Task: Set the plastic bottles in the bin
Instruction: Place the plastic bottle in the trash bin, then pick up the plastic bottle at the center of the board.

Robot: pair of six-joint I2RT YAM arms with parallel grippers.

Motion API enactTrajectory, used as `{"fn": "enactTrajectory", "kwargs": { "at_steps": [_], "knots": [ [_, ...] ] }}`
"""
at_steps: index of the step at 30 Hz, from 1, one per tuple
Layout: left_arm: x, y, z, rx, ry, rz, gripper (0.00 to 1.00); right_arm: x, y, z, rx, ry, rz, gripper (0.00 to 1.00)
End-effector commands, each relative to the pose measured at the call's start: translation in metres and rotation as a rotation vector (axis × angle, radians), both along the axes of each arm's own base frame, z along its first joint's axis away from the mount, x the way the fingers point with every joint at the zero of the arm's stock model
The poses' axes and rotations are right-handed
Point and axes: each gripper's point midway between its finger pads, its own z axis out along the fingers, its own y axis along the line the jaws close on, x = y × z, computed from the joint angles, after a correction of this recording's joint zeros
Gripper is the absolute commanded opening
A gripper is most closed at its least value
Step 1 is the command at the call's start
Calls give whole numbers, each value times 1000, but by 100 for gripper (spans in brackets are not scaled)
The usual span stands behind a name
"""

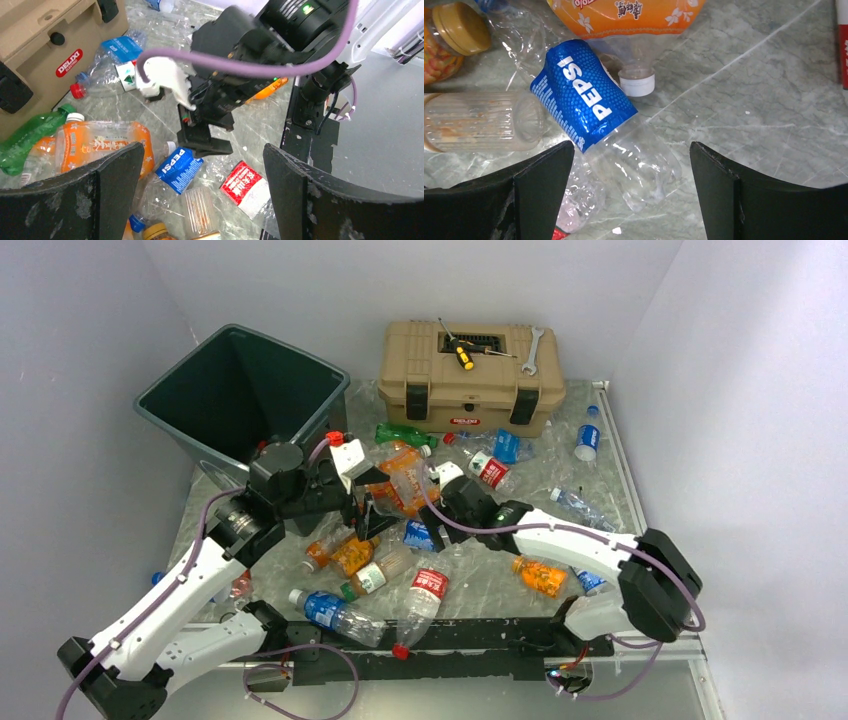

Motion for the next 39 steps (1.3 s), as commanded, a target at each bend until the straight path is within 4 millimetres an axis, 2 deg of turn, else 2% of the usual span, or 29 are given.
{"fn": "enactTrajectory", "kwargs": {
  "at_steps": [1,7,12,16,21,25,27,30,33,39],
  "knots": [
    [-8,-4,12,-44,-38,-47,95,5,11,-5,-48,22,57,89],
    [-9,-6,11,-41,-32,-54,95,-3,14,-28,-52,83,80,87],
    [-6,-7,7,-33,-25,-47,95,-11,10,-45,-51,113,75,80],
    [-5,-8,5,-28,-17,-47,95,-18,5,-50,-53,129,78,77],
    [-3,-10,1,-20,-6,-49,95,-30,3,-51,-50,154,90,81],
    [-1,-10,-1,-16,-5,-42,95,-30,2,-55,-39,154,66,69],
    [1,-10,-3,-10,-2,-27,95,-30,2,-56,-35,154,54,60],
    [7,-9,-7,1,-4,8,94,-26,3,-43,-8,124,35,50],
    [14,-5,-8,7,-17,61,93,-25,2,-21,26,84,30,47],
    [24,3,4,-47,-27,161,93,-32,-3,45,105,1,59,46]
  ]
}}
